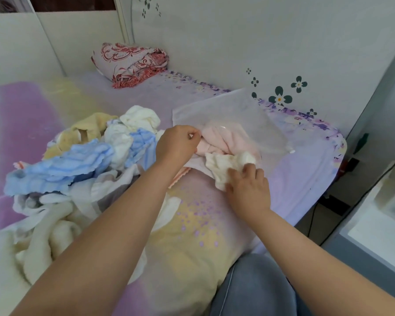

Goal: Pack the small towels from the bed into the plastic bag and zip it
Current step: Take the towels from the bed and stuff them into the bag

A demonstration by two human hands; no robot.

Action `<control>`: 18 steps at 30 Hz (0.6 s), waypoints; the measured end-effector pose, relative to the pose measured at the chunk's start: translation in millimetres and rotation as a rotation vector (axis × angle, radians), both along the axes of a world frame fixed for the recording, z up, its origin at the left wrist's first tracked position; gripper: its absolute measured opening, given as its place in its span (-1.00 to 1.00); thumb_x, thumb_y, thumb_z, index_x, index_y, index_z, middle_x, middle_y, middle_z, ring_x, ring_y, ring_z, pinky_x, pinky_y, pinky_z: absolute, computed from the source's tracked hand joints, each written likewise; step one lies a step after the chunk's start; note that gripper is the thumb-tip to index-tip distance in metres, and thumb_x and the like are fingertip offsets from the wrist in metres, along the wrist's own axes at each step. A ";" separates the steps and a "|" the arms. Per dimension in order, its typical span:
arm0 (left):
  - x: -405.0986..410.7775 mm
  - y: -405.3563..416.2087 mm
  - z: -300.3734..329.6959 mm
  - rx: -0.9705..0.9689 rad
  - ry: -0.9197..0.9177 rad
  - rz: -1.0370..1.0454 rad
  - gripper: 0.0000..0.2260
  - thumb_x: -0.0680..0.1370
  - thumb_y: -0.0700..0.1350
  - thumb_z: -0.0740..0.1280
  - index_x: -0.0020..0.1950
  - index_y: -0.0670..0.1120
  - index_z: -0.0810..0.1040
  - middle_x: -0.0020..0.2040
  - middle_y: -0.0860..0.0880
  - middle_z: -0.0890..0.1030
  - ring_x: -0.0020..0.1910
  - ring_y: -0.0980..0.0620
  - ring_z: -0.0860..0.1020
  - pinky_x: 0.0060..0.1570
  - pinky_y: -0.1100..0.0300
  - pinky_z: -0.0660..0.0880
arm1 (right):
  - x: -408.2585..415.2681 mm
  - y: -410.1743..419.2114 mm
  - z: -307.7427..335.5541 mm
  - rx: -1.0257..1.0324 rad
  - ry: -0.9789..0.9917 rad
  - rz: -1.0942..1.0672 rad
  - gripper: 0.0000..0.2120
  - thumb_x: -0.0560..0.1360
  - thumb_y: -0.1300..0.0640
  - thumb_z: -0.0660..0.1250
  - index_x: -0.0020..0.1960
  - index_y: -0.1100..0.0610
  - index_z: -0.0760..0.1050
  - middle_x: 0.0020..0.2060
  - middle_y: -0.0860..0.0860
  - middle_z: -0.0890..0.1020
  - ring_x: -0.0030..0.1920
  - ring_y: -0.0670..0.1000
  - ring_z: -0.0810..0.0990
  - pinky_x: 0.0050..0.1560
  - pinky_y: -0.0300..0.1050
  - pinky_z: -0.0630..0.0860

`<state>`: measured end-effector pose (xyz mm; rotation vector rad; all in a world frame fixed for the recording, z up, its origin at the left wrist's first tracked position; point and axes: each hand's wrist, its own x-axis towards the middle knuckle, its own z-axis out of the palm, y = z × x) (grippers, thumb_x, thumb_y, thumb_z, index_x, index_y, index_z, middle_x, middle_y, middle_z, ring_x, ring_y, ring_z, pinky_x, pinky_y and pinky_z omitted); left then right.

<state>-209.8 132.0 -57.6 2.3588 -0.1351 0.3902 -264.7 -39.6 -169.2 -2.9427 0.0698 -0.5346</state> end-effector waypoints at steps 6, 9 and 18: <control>0.3 -2.6 -5.0 0.048 0.022 -0.043 -0.84 0.54 -0.10 0.24 -0.08 0.03 0.63 -0.34 0.01 0.67 -0.26 0.03 0.64 -0.13 0.03 0.58 | 54.1 0.9 8.1 0.004 0.051 0.109 -0.66 0.63 0.16 -0.03 0.28 0.10 0.44 0.09 0.07 0.51 0.02 0.12 0.60 -0.08 -0.06 0.46; 1.4 -2.5 -6.3 0.079 0.013 0.001 -0.83 0.52 -0.13 0.22 -0.11 -0.03 0.61 -0.29 -0.01 0.68 -0.22 -0.04 0.63 -0.13 -0.02 0.57 | 90.6 14.8 22.9 0.125 0.279 0.270 -0.53 0.62 0.20 0.06 0.53 0.07 0.19 0.40 0.17 0.35 0.37 0.16 0.39 0.36 0.03 0.34; -6.7 14.4 -19.0 0.336 0.007 0.070 -0.81 0.59 -0.11 0.15 0.00 -0.09 0.55 -0.16 -0.09 0.63 -0.22 -0.06 0.50 -0.31 0.12 0.33 | 31.4 -43.7 68.4 -0.112 -0.114 0.000 -0.37 0.43 -0.08 0.38 0.46 -0.06 0.30 0.48 0.10 0.28 0.46 0.27 0.22 0.43 0.28 -0.04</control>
